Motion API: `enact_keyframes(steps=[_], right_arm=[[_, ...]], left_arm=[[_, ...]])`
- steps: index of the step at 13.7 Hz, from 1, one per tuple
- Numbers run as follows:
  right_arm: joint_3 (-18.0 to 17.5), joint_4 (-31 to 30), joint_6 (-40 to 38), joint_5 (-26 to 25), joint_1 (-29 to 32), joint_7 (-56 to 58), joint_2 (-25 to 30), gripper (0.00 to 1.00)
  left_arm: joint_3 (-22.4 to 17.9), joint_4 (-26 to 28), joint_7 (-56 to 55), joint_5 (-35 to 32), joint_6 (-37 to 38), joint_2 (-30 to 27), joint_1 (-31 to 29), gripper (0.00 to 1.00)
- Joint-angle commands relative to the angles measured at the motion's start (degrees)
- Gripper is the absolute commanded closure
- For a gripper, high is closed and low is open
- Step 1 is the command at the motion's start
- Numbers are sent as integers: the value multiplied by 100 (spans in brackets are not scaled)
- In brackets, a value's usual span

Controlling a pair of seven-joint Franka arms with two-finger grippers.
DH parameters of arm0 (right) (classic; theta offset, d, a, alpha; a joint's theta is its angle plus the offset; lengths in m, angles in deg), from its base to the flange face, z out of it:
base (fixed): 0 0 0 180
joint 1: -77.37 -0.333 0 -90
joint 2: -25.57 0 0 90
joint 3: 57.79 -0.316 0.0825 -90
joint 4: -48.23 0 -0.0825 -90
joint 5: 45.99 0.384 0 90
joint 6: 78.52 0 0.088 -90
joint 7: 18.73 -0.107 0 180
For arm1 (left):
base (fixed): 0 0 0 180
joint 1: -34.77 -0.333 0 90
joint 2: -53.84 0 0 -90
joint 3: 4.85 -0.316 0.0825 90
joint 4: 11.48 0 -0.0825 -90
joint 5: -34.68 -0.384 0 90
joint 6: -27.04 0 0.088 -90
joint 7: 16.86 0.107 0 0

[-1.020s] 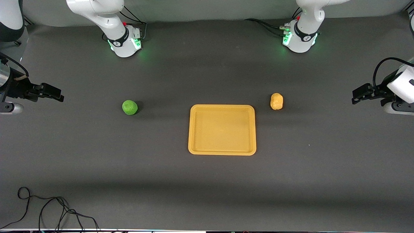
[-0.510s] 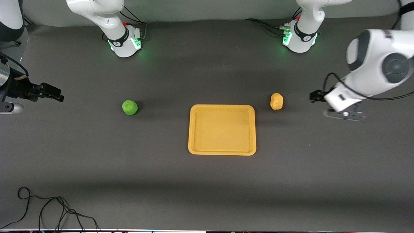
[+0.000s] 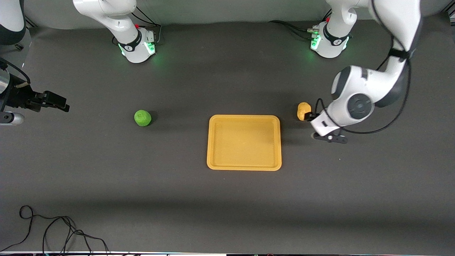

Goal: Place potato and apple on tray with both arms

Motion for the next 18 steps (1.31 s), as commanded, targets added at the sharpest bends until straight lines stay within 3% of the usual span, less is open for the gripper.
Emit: enact_keyframes(steps=[1, 3, 7, 8, 9, 11, 13, 15, 18], right_arm=[[-3, 99, -99, -40, -1, 45, -11, 0], [-3, 99, -99, -31, -1, 45, -11, 0], [-3, 99, -99, -31, -1, 54, -2, 0], [-3, 99, -99, -31, -1, 54, -11, 0], [-3, 91, -99, -31, -1, 54, -2, 0], [-3, 90, -99, -31, -1, 54, -2, 0], [-3, 90, -99, -31, -1, 54, -2, 0], [-3, 82, -99, -5, -10, 45, -2, 0], [-3, 73, -99, 22, -1, 45, -2, 0]], left_arm=[[-69, 389, -125, 33, -552, 348, 215, 1], [-69, 829, -133, 33, -1117, 332, 241, 1], [-51, 892, -133, 33, -855, 376, 294, 2], [-51, 892, -125, 41, -854, 376, 277, 29], [-51, 892, -124, 42, -854, 376, 259, 62], [-51, 892, -185, 103, -863, 289, 259, 100], [-42, 735, -570, 523, -854, 130, 303, 100], [97, -175, -1210, 1050, -837, 322, 382, 100], [177, -1530, -2546, 1114, -644, 1041, 916, 100]])
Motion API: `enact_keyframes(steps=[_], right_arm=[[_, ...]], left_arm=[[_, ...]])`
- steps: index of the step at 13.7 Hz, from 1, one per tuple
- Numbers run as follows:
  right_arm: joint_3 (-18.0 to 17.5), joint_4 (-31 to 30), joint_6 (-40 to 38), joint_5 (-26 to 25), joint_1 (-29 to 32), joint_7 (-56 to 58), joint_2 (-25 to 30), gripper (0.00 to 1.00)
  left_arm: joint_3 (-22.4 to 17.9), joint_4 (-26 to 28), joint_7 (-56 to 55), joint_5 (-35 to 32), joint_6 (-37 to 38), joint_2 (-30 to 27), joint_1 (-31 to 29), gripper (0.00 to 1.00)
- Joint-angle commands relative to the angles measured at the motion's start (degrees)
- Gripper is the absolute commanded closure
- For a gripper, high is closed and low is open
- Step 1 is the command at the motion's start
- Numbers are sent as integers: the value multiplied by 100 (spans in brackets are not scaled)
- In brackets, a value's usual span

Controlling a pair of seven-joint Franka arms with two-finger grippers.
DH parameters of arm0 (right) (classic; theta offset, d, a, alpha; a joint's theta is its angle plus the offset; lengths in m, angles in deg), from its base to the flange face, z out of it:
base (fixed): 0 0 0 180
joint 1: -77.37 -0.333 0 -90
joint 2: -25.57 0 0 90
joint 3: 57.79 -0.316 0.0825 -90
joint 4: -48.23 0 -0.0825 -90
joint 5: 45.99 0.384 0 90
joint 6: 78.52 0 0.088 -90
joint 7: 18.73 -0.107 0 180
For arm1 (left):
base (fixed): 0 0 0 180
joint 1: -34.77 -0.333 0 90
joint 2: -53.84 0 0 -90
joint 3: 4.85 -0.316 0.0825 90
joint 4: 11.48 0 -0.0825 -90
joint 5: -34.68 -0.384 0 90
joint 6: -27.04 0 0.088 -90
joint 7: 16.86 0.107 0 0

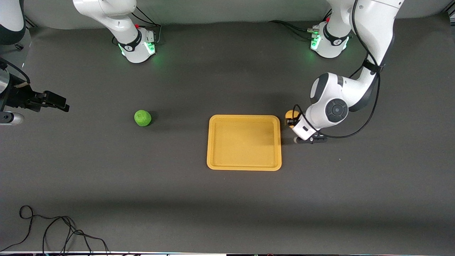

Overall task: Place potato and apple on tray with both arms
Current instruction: 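Carry the potato with the left gripper onto the yellow tray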

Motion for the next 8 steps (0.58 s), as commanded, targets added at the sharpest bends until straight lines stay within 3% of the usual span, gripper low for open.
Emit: enact_keyframes(steps=[1, 5, 8], right_arm=[[-3, 68, -92, 22, -9, 28, -1, 0], [-65, 15, -14, 48, -44, -69, 7, 0], [-56, -82, 31, 206, -666, -830, 42, 0]], left_arm=[[-19, -1289, -1170, 54, 222, 882, 633, 100], [-36, -1442, -1296, -129, 231, 1183, 881, 99], [-133, -1476, -1261, -402, 214, 1253, 802, 93]])
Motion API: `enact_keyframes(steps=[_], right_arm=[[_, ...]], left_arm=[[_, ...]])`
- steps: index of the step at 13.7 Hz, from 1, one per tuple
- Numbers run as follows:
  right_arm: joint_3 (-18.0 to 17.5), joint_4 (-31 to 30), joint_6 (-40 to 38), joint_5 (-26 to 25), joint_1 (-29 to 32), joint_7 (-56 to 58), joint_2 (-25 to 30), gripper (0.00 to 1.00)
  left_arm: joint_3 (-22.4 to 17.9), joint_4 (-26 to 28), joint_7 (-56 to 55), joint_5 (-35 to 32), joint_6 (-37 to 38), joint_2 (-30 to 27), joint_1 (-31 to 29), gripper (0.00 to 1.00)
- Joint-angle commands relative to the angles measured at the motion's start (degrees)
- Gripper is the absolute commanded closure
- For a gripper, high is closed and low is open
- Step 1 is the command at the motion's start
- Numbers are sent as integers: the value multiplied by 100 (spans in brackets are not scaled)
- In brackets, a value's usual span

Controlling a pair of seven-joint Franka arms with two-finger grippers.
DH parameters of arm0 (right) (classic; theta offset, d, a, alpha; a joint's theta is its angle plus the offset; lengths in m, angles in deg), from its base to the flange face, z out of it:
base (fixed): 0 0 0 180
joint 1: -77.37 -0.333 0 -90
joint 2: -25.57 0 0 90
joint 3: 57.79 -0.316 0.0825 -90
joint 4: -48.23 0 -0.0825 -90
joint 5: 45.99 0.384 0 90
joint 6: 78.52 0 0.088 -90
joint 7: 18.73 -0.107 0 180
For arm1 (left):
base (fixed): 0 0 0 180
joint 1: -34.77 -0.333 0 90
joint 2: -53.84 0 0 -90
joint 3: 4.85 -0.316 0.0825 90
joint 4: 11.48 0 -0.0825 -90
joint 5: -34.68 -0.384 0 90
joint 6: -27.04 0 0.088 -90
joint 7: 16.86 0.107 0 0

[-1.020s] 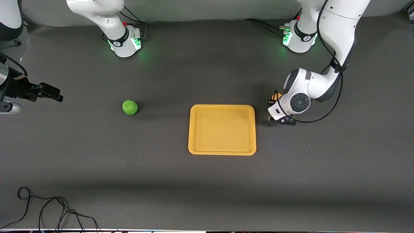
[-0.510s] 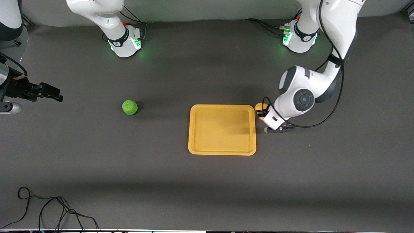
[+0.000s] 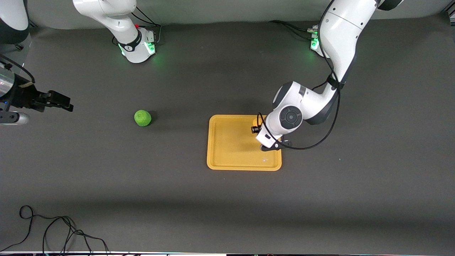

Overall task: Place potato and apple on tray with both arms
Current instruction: 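Carry the potato with the left gripper onto the yellow tray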

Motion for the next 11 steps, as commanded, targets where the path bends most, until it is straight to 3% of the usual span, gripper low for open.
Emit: enact_keyframes(steps=[1, 2, 4, 7, 9, 10, 11], right_arm=[[-6, -107, 37, 96, -675, -953, 75, 0], [-6, -229, 142, 96, -930, -1183, 162, 0], [2, -1034, 588, 87, -1283, -1465, 679, 0], [-6, -2511, 1170, 52, -1337, -1458, 1716, 0], [-6, -3102, 1363, -1, -1381, -1414, 2130, 0], [46, -3217, 1417, -36, -1363, -1379, 2176, 0], [55, -3271, 1435, -166, -1355, -1378, 2176, 0]], left_arm=[[-112, -152, -32, -221, 24, 81, -50, 91], [-112, -204, -32, -265, -30, 133, -41, 90], [-112, -248, -32, -431, -179, 169, -41, 86], [-112, -248, -50, -1019, -258, 362, 2, 73], [-112, -248, -111, -1144, -303, 459, 11, 71], [-112, -248, -120, -1135, -303, 450, 3, 65], [-112, -248, -138, -1127, -303, 424, 11, 42]])
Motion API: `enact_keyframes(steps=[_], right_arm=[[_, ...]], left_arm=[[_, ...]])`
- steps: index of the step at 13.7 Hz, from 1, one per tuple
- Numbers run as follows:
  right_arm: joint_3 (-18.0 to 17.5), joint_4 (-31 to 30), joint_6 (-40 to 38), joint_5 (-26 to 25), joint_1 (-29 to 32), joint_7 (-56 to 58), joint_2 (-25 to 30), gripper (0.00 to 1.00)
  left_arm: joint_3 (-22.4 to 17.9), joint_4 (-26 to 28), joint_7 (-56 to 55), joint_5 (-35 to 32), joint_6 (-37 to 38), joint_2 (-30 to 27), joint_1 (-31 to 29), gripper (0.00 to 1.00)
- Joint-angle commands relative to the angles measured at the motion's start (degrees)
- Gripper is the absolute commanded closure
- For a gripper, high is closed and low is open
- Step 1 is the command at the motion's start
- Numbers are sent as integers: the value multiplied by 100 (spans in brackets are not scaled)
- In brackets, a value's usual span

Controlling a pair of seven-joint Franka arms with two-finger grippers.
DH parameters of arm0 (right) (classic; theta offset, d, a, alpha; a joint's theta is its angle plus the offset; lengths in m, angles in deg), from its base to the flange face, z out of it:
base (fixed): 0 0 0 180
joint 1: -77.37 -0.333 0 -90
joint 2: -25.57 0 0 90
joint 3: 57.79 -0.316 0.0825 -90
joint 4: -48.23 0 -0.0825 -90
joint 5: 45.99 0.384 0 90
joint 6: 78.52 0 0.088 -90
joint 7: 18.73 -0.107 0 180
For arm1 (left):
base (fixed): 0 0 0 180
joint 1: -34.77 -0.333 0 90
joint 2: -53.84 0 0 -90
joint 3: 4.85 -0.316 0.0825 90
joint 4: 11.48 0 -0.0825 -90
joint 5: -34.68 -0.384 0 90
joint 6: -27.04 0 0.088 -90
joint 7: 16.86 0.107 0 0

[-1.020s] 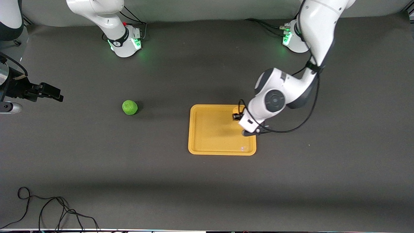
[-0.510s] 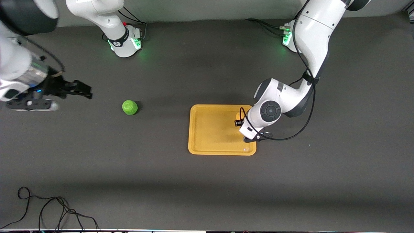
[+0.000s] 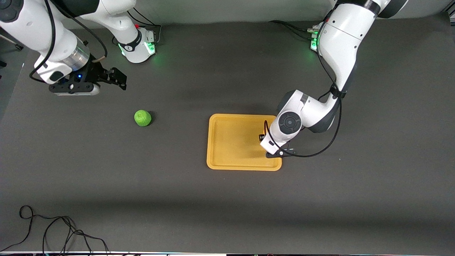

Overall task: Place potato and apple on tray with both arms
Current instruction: 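Carry the potato with the left gripper onto the yellow tray, then release the potato on the tray while the right gripper reaches the apple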

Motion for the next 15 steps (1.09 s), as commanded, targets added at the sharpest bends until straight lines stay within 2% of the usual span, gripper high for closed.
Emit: enact_keyframes(steps=[1, 2, 4, 6, 8, 13, 15], right_arm=[[92, -532, 397, -243, -1, 37, 291, 0], [188, -707, 642, -253, 16, 89, 239, 0], [382, -1146, 1335, -253, -1, 291, 55, 0], [391, -1647, 2196, -253, -1, 310, -147, 0], [391, -1982, 2883, -253, -1, 310, -454, 0], [391, -2563, 4808, -253, -10, 573, -1561, 0], [391, -2695, 5511, -253, -10, 582, -2088, 0]], left_arm=[[-12, -138, -133, -93, -32, 78, 67, 25], [-12, -165, -124, -102, -15, 60, 67, 14], [-3, -209, -141, -93, 55, -18, 94, 12], [-3, -200, -177, -119, 178, -255, 50, 12], [-38, -209, -46, -120, 834, -807, -38, 1], [-64, -148, 1393, 21, 2557, -2380, -1143, 0], [-82, -147, 2139, 12, 2954, -2821, -1670, 0]])
